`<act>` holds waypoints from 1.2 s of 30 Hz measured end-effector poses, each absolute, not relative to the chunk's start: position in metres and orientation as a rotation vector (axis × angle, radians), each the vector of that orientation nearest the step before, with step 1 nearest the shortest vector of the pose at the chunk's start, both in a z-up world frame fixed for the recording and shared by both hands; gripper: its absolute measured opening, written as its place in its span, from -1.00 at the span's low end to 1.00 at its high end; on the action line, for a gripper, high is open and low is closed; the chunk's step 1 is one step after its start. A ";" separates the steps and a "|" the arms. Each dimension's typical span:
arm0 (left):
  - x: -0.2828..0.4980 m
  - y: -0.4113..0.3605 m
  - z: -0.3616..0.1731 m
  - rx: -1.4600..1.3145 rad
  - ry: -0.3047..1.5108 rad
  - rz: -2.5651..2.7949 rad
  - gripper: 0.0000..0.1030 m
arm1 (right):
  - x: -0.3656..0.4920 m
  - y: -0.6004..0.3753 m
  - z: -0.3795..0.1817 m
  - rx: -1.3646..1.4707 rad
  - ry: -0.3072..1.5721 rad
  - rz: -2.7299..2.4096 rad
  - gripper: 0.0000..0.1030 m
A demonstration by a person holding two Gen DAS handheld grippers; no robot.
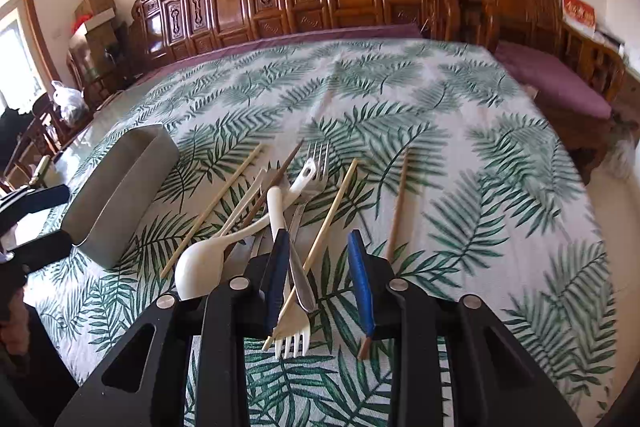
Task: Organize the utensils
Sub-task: 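Lower the right tool onto a wooden chopstick and close it while the left tool approaches the utensils, then close the left tool on the white plastic spoon handle while the right tool holds the chopstick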
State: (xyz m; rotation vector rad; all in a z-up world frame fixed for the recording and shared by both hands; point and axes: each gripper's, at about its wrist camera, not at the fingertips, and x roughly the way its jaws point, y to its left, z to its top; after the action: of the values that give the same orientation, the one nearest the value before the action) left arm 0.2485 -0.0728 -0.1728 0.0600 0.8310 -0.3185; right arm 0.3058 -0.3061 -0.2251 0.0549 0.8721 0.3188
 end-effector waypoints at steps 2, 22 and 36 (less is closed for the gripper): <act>0.257 -0.084 -0.181 0.078 0.844 -0.338 0.78 | 0.311 -0.302 -0.232 0.046 0.891 0.323 -0.44; 0.274 -0.098 -0.228 0.084 0.935 -0.361 0.67 | 0.357 -0.290 -0.268 0.010 1.040 0.221 -0.82; 0.300 -0.135 -0.224 0.119 1.027 -0.417 0.11 | 0.353 -0.319 -0.234 0.125 0.910 0.248 -0.88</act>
State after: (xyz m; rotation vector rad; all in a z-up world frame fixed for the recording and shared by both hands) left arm 0.2998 -0.1347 -0.2240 0.1186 1.0267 -0.4173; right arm 0.3534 -0.3191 -0.2339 0.1247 0.9101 0.2477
